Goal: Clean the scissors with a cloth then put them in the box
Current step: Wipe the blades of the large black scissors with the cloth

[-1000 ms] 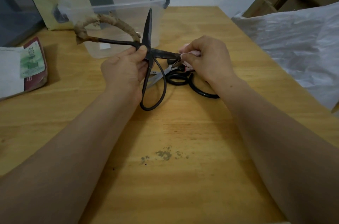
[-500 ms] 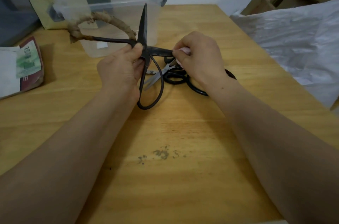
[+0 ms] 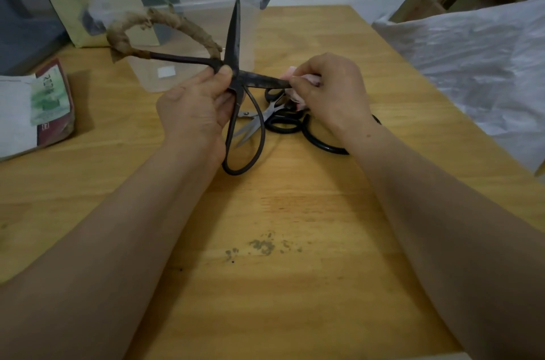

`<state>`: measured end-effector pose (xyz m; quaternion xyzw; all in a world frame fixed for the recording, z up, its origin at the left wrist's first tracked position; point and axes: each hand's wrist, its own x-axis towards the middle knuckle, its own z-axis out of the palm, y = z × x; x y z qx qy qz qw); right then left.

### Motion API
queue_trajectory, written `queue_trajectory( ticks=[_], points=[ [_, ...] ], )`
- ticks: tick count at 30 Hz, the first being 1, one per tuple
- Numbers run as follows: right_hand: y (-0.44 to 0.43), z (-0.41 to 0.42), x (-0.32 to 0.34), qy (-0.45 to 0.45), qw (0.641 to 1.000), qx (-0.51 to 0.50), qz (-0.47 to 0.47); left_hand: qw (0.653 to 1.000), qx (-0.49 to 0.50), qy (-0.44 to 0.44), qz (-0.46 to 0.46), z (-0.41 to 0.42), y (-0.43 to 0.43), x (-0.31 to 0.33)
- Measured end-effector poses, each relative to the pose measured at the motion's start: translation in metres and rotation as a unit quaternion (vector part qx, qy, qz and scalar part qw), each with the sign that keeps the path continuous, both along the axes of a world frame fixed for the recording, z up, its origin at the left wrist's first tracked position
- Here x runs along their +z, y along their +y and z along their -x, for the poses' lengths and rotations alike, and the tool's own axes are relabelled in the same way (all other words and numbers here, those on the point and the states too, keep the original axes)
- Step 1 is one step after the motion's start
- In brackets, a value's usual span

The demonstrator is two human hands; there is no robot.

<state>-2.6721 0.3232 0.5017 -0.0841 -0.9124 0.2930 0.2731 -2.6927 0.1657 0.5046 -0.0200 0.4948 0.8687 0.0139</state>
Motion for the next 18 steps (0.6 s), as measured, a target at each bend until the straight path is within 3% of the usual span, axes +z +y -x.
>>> queue_trajectory(
  ticks=[4,8,12,15,18],
  points=[
    [0.019,0.002,-0.002,-0.001,0.998,-0.069,0.012,1.0,0.003,-0.008,-0.002,0.005,-0.006,0.004],
    [0.025,-0.005,0.012,0.085,0.988,-0.102,0.075,1.0,-0.021,-0.01,0.019,0.003,-0.005,0.004],
    [0.011,-0.015,0.025,0.082,0.973,0.034,0.211,0.998,-0.042,0.0,0.051,-0.001,0.001,0.003],
    [0.002,-0.012,0.022,0.001,0.962,0.106,0.252,0.996,-0.053,0.01,0.068,-0.003,0.004,0.001],
    [-0.001,-0.01,0.017,-0.018,0.949,0.132,0.284,0.995,-0.067,0.022,0.076,-0.008,0.006,0.002]
  ],
)
